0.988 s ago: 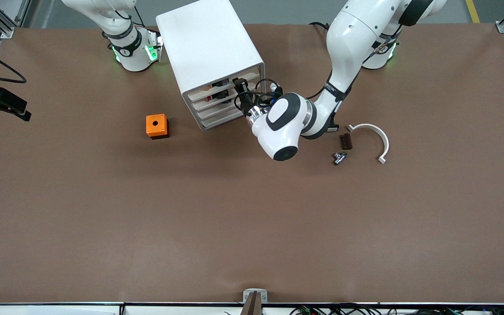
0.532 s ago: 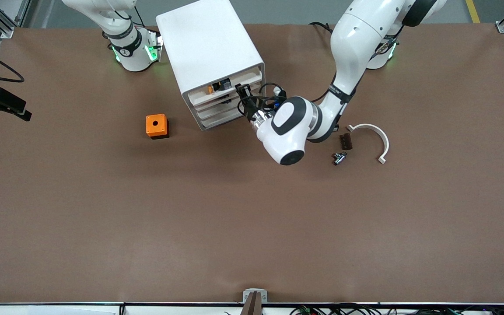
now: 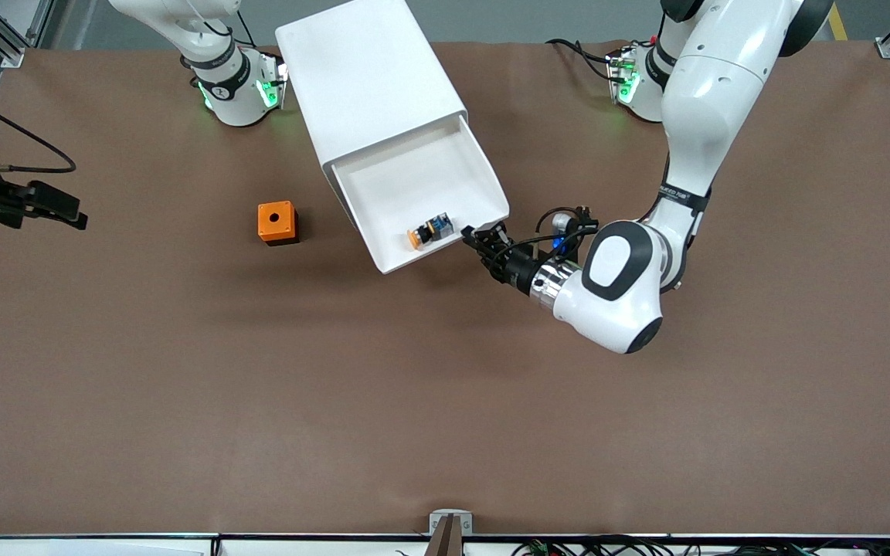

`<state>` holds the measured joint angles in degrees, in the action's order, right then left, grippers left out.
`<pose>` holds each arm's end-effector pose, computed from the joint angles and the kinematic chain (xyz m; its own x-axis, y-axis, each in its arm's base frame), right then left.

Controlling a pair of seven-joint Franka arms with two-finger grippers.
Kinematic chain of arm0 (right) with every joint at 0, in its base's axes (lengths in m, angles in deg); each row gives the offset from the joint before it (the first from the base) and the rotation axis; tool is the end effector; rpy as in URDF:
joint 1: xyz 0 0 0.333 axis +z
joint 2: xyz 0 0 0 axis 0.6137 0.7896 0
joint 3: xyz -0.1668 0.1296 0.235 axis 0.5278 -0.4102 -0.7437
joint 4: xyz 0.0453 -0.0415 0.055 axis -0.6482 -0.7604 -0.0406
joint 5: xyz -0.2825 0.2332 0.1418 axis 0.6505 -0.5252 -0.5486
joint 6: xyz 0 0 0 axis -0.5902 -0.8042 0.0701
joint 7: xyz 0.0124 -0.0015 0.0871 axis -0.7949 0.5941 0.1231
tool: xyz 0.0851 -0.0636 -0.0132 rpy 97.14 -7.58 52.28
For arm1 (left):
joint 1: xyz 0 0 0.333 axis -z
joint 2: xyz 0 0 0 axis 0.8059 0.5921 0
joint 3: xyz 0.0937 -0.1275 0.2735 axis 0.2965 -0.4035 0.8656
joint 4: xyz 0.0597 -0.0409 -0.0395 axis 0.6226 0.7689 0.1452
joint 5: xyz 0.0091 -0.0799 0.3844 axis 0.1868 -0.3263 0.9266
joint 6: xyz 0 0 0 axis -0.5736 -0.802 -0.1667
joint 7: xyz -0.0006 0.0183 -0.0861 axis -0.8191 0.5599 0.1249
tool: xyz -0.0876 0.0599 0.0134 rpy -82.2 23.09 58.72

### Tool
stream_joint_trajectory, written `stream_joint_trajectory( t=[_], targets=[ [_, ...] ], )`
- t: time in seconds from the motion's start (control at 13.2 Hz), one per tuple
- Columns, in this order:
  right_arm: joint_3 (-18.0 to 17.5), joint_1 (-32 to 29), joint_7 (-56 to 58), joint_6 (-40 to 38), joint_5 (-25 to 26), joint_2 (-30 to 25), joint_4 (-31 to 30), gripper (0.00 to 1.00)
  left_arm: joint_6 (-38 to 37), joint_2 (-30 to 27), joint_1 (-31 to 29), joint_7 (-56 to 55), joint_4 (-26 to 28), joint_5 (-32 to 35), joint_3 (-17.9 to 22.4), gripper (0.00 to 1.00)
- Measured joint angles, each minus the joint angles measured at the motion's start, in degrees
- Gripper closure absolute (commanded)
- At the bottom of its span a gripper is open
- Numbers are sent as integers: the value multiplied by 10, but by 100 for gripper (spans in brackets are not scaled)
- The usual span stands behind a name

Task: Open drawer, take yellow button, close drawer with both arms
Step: 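Reach the right gripper into the drawer while the left gripper withdraws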

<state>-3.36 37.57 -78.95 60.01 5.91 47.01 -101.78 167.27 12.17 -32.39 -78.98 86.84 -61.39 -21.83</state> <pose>0.5736 -0.0007 0.5939 0.9948 -0.0163 -0.1006 -0.0192 -0.9994 -0.0282 0.5886 -0.3765 0.2999 -0.6794 0.7157 -0.1620 0.4022 0.1785 -0.8980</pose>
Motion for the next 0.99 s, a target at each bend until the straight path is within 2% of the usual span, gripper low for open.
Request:
stream_joint_trajectory(
  t=[0.15,0.3,0.46,0.61,0.76,0.99],
  targets=[
    [-1,31,-48,0,-1,16,0,0,2,0,0,3,-7,0,-1,1],
    [-3,66,-151,0,-5,33,-1,0,4,-1,-5,4,-21,10,0,0],
    [-4,104,-260,0,-12,50,-3,0,4,-9,-24,17,-40,76,-1,0],
    [-4,138,-382,3,-51,66,-5,0,4,-28,-50,55,-50,148,-1,0],
    [-5,162,-494,23,-91,78,-6,0,3,-48,-86,125,-50,212,-1,0],
    [-5,215,-647,79,-105,90,-7,0,2,-64,-131,275,-50,285,0,0]
  ],
)
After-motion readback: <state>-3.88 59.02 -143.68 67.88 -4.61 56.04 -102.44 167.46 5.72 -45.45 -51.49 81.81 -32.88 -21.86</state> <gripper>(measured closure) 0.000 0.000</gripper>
